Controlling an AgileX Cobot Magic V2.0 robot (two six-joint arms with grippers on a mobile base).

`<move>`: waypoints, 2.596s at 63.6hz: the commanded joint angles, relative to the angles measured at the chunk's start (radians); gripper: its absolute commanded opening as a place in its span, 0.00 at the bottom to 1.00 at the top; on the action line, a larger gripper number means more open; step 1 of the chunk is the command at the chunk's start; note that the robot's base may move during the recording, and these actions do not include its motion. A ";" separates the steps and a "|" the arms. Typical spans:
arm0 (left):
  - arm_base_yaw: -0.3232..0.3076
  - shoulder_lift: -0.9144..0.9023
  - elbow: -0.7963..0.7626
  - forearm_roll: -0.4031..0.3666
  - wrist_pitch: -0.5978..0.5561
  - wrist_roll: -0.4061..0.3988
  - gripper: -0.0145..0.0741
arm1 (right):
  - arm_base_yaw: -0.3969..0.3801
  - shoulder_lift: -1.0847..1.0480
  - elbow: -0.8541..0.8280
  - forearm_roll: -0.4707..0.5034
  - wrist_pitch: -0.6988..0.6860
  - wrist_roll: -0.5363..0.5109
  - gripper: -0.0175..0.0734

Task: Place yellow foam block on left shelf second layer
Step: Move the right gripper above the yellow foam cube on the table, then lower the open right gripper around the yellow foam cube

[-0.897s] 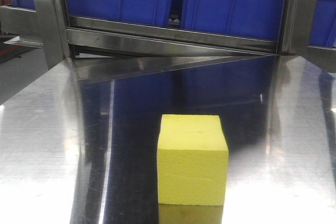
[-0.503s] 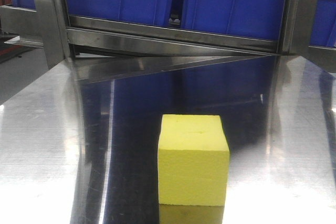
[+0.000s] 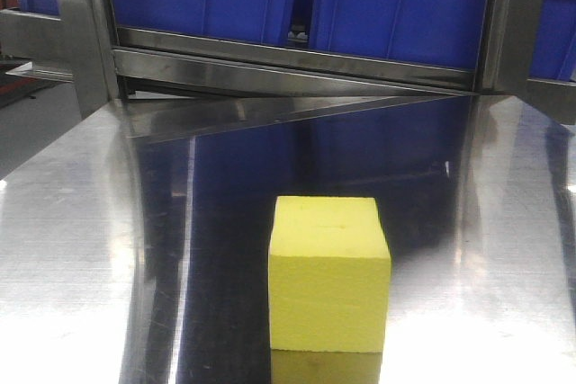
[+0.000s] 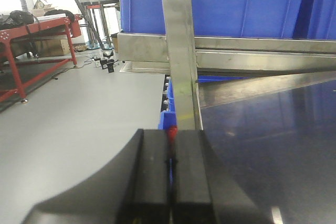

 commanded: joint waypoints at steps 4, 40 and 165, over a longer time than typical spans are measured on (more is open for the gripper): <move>-0.001 -0.021 0.025 -0.006 -0.081 -0.005 0.32 | 0.096 0.107 -0.079 -0.014 -0.134 -0.008 0.26; -0.001 -0.021 0.025 -0.006 -0.081 -0.005 0.32 | 0.507 0.543 -0.276 -0.015 -0.061 0.051 0.79; -0.001 -0.021 0.025 -0.006 -0.081 -0.005 0.32 | 0.783 1.397 -1.111 -0.018 0.963 0.961 0.88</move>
